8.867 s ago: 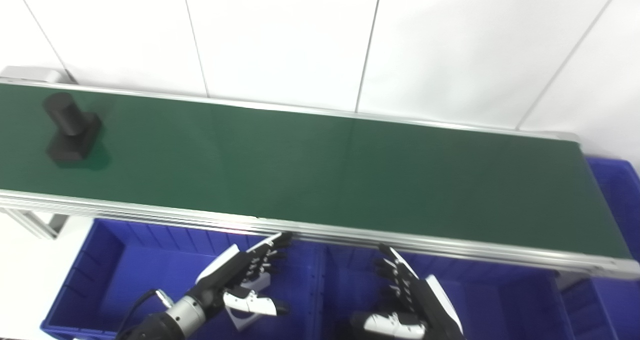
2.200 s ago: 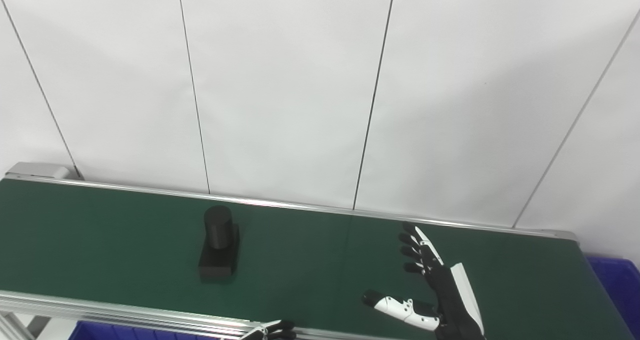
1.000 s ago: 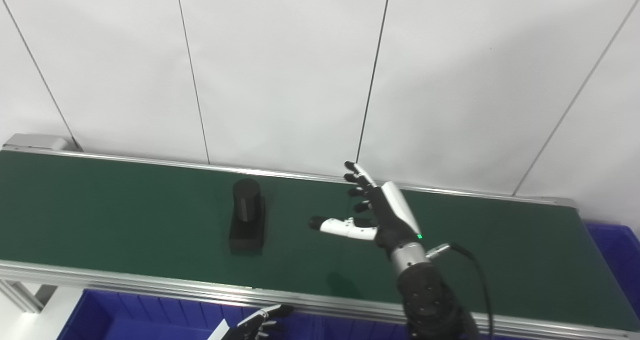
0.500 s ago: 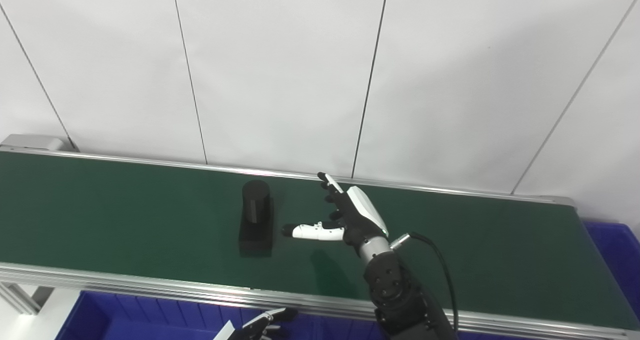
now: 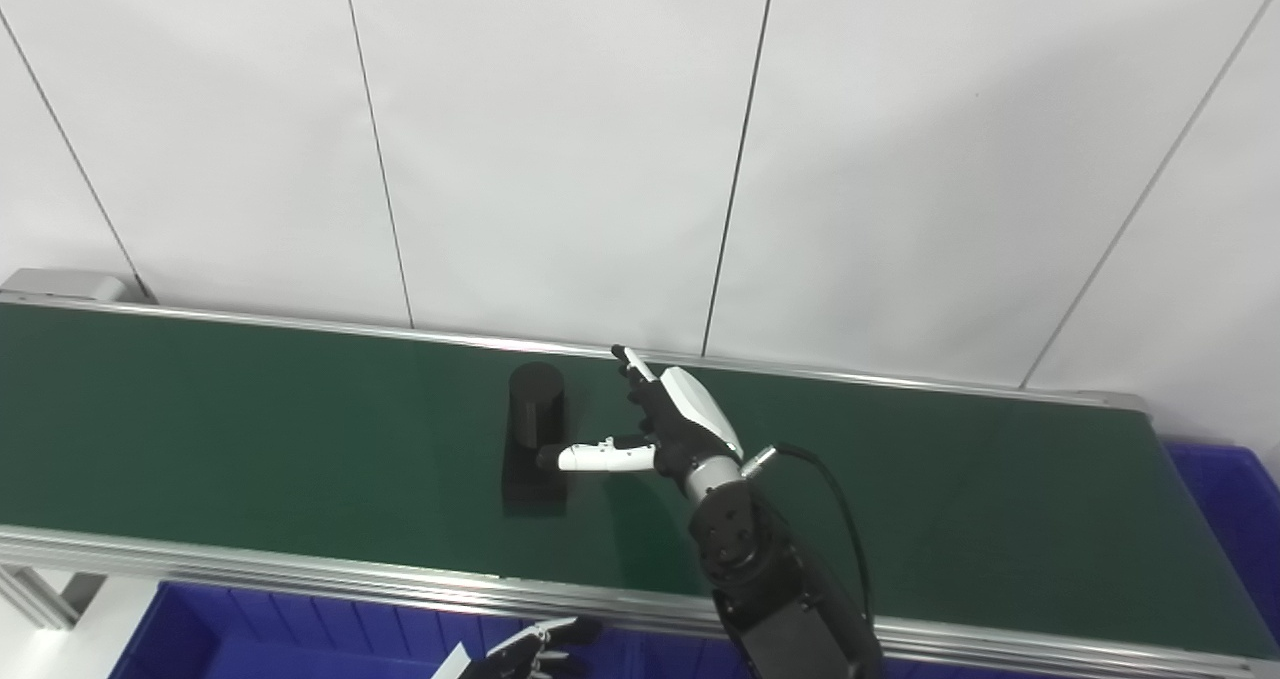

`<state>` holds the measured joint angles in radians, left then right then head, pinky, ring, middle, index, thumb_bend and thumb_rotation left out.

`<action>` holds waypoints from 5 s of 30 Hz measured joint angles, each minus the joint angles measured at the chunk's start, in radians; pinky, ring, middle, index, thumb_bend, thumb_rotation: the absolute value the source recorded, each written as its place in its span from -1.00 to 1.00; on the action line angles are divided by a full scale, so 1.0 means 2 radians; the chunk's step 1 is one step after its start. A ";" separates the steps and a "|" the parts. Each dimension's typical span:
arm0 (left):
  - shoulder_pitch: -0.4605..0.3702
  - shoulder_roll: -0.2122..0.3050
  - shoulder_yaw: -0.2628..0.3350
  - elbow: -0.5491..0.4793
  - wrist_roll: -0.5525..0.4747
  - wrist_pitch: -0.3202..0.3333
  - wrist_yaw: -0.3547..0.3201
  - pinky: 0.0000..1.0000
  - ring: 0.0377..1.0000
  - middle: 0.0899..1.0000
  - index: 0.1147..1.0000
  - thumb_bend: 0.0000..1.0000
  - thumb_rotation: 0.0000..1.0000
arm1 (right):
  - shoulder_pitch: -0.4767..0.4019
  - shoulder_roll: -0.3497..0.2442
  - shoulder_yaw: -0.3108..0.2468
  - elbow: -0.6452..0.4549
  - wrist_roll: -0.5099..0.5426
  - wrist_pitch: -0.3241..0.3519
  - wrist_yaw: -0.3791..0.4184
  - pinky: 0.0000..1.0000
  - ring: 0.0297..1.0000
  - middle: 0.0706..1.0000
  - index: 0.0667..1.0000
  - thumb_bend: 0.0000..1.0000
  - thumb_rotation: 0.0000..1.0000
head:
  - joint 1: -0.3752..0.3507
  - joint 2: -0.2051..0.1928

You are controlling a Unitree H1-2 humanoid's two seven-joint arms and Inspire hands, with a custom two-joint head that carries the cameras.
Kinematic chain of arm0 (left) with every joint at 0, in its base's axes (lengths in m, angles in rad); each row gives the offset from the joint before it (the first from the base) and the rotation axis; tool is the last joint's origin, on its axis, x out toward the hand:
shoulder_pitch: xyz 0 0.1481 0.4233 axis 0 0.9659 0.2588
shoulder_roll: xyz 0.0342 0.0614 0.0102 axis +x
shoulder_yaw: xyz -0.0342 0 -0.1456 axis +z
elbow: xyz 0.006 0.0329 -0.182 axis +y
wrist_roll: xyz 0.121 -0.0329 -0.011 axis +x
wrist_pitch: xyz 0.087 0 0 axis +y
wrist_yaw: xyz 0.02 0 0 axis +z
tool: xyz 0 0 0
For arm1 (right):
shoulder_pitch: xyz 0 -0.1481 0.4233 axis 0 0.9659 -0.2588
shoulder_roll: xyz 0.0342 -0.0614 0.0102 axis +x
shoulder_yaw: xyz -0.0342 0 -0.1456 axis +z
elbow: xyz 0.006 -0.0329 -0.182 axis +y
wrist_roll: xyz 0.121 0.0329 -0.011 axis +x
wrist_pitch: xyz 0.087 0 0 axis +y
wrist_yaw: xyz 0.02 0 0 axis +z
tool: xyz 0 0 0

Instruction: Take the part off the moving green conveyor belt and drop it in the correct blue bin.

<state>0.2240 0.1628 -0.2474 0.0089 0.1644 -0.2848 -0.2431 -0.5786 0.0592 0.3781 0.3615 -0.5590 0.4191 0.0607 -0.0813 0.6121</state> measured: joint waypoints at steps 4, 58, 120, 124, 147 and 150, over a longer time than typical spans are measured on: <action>0.000 0.000 -0.002 0.000 0.000 0.000 0.000 0.32 0.49 0.63 0.60 0.72 -0.57 | -0.016 0.004 0.012 0.032 -0.004 -0.010 -0.011 0.55 0.75 0.89 0.98 0.98 0.06 | 0.004 -0.001; 0.004 0.003 0.000 -0.017 -0.008 0.009 0.000 0.34 0.52 0.68 0.61 0.73 -0.48 | -0.071 0.062 -0.032 0.264 0.039 -0.293 -0.327 -0.35 -0.25 -0.18 0.01 0.03 -1.00 | -0.003 0.007; -0.014 0.037 0.020 -0.121 -0.054 0.115 -0.028 0.30 0.50 0.63 0.59 0.71 -0.62 | 0.320 -0.206 -0.031 -0.300 -0.042 -0.065 0.108 -0.25 -0.13 -0.20 0.02 0.03 -1.00 | -0.084 0.148; -0.014 0.037 0.020 -0.122 -0.055 0.116 -0.028 0.31 0.50 0.63 0.59 0.71 -0.63 | 0.317 -0.201 -0.018 -0.287 -0.063 -0.059 0.122 -0.01 0.12 0.04 -0.02 0.03 -0.90 | -0.086 0.147; -0.014 0.043 0.024 -0.121 -0.063 0.117 -0.035 0.29 0.49 0.63 0.58 0.70 -0.66 | 0.333 -0.187 -0.015 -0.313 -0.045 -0.043 0.138 0.79 0.97 1.00 0.97 0.77 -0.36 | -0.087 0.148; -0.014 0.045 0.024 -0.122 -0.063 0.117 -0.038 0.30 0.49 0.63 0.58 0.71 -0.61 | 0.343 -0.174 -0.024 -0.330 -0.027 -0.043 0.134 0.61 0.92 1.00 0.98 0.79 -0.29 | -0.086 0.151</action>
<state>0.1959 0.2527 -0.2002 -0.2342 0.0393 -0.0514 -0.3196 0.1070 -0.2894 0.3292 -0.2990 -0.6129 0.3329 0.3292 -0.2531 0.9142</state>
